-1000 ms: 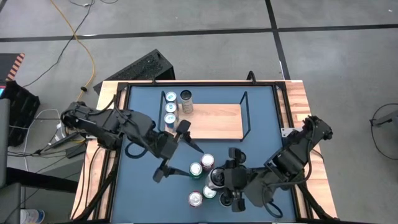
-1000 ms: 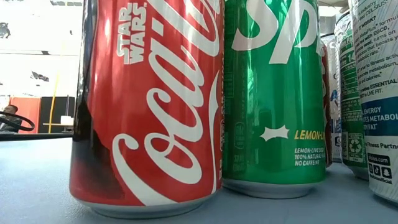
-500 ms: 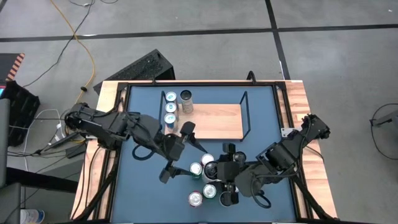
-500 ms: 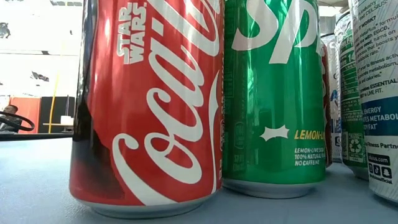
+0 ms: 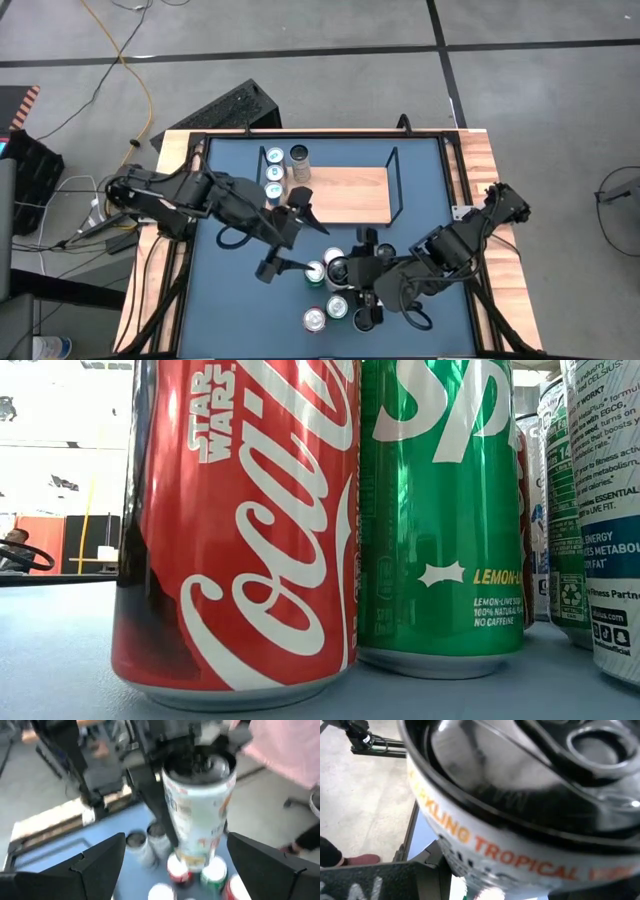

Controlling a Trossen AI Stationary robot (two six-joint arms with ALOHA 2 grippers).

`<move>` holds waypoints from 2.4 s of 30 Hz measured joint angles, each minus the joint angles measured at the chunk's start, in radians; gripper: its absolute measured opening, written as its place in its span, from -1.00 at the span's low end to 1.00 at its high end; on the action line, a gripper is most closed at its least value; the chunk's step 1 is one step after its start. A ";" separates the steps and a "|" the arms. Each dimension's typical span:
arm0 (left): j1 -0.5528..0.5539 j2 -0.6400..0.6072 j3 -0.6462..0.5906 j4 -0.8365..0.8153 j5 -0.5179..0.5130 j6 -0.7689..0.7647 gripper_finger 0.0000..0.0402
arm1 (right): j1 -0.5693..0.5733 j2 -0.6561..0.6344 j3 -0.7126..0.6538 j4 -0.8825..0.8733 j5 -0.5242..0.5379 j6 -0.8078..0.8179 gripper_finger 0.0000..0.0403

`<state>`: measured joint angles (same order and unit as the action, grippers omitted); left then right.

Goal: Place canned beverage on shelf
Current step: Put the bottom white and orange soda can on the shelf aligned with the other white and orange soda can

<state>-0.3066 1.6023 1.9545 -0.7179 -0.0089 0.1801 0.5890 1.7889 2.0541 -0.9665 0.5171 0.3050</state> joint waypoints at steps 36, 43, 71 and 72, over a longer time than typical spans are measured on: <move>-0.029 0.219 0.396 -0.452 -0.111 0.041 0.68 | -0.103 0.000 -0.019 -0.047 -0.149 0.026 0.11; -0.027 0.219 0.396 -0.473 -0.112 0.038 0.68 | -0.139 0.020 -0.021 -0.059 -0.234 0.044 0.11; 0.005 0.265 0.396 -0.459 -0.018 -0.050 0.68 | -0.180 0.065 -0.019 -0.074 -0.339 0.072 0.11; 0.005 0.265 0.396 -0.458 -0.018 -0.050 0.68 | -0.183 0.065 -0.019 -0.074 -0.338 0.072 0.11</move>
<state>-0.3012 1.8675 2.3505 -1.1763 -0.0267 0.1305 0.4061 1.8542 2.0346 -1.0403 0.1787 0.3771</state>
